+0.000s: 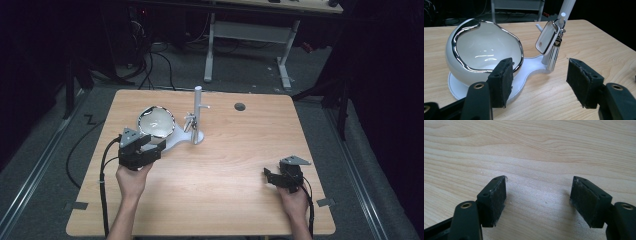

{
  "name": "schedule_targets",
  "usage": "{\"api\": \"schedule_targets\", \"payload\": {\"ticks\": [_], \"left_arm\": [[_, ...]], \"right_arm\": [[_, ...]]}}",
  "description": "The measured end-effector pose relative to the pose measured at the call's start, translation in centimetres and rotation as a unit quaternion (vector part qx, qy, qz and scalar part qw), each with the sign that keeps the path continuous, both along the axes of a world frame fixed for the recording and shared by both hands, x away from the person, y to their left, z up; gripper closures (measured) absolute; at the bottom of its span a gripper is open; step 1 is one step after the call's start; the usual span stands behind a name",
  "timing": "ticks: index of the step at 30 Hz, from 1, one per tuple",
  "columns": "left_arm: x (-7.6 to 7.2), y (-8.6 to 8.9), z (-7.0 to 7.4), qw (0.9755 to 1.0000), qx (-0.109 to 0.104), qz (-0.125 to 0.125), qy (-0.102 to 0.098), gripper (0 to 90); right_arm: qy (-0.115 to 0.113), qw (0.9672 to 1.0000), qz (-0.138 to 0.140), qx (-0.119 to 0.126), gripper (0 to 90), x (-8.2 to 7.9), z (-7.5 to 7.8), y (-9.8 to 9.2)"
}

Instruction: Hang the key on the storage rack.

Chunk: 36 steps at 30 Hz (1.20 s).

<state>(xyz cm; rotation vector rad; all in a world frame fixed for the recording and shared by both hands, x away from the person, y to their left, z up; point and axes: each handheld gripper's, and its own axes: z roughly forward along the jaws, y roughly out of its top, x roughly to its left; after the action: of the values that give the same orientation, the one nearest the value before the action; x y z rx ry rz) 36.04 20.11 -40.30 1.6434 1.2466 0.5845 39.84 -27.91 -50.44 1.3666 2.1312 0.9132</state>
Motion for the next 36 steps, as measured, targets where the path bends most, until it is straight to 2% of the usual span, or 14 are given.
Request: {"api": "schedule_targets", "payload": {"ticks": [13, 17, 36], "left_arm": [[-1.3, 0.7, -0.4, 1.0, -0.001, 0.007, 0.002, 38.2], [-1.7, 1.0, -0.5, 0.9999, -0.007, 0.012, 0.0, 38.2], [-3.0, 1.6, -1.3, 0.9997, -0.012, 0.023, 0.004, 38.0]], "right_arm": [[0.0, 1.0, 0.0, 0.0, 29.1, 0.0, 0.0, 0.0], [0.0, 1.0, 0.0, 0.0, 29.1, 0.0, 0.0, 0.0], [0.0, 1.0, 0.0, 0.0, 29.1, 0.0, 0.0, 0.0]]}}
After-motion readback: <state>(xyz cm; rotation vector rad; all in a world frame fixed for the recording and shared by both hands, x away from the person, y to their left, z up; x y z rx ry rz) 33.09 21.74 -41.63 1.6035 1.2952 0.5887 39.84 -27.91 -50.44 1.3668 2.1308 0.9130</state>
